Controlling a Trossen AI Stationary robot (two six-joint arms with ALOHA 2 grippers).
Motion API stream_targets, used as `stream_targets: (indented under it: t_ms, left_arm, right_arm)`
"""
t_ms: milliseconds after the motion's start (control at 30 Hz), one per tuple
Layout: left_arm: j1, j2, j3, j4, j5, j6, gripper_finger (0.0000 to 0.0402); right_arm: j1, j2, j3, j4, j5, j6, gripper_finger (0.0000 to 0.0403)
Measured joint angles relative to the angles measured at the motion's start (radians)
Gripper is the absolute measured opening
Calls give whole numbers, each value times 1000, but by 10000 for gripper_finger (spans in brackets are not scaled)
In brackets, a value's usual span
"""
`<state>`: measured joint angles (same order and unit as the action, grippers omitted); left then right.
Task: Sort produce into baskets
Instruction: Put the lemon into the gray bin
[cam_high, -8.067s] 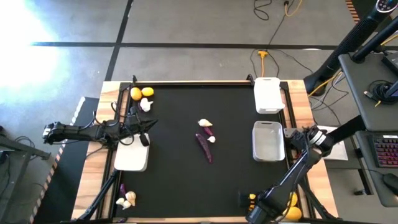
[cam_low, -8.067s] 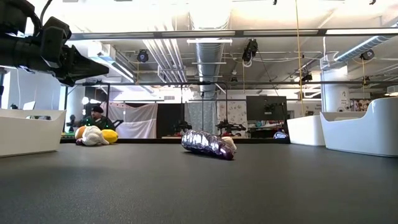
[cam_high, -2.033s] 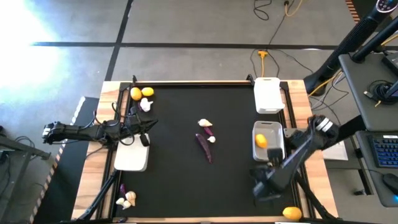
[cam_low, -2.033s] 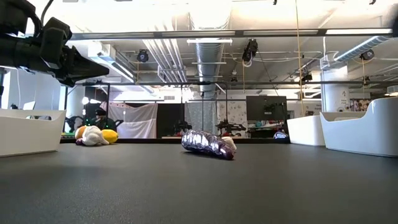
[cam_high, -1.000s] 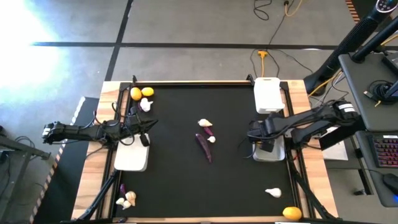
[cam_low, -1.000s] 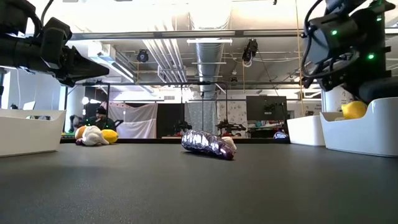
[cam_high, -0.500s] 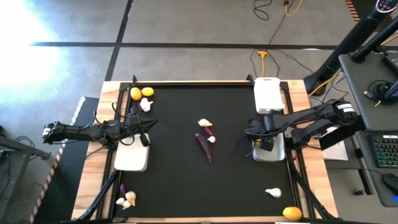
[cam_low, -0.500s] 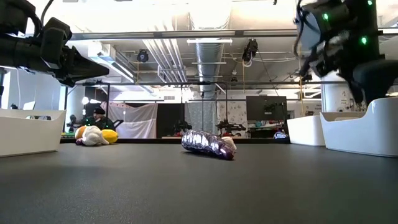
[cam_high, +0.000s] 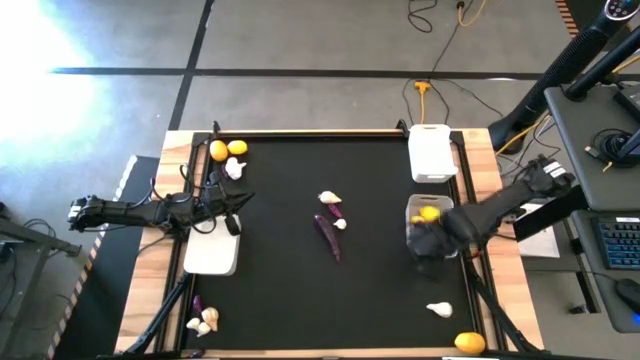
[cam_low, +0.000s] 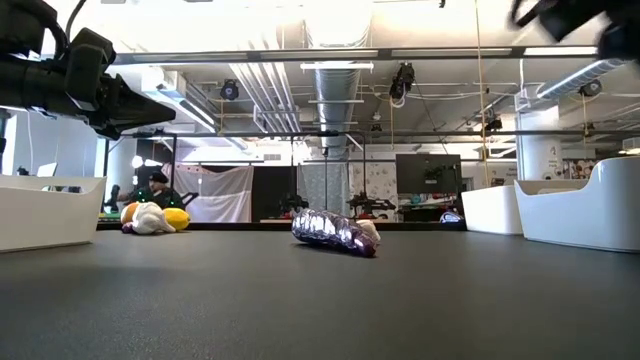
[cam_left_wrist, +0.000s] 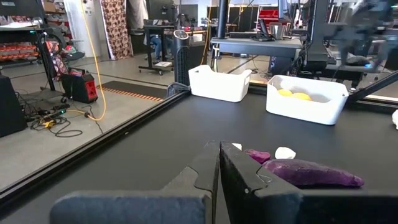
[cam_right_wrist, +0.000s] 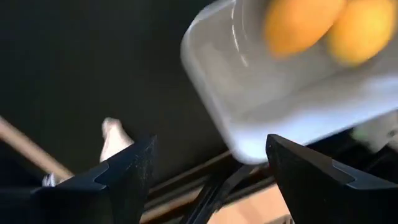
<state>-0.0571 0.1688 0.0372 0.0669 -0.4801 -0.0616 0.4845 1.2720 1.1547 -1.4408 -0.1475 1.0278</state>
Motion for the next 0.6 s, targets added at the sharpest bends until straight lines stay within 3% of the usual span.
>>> stream_targets:
  t_ms: [167, 300, 433, 600]
  left_arm:
    - [0, 0, 0, 0, 0, 0, 0]
    - [0, 0, 0, 0, 0, 0, 0]
    - [0, 0, 0, 0, 0, 0, 0]
    - [0, 0, 0, 0, 0, 0, 0]
  right_arm:
    - [258, 1, -35, 147, -104, 266, 293]
    - [415, 3, -97, 347, -118, 478, 293]
    - [492, 48, -131, 460, -116, 589, 299]
    - [509, 145, -125, 480, -207, 563, 326]
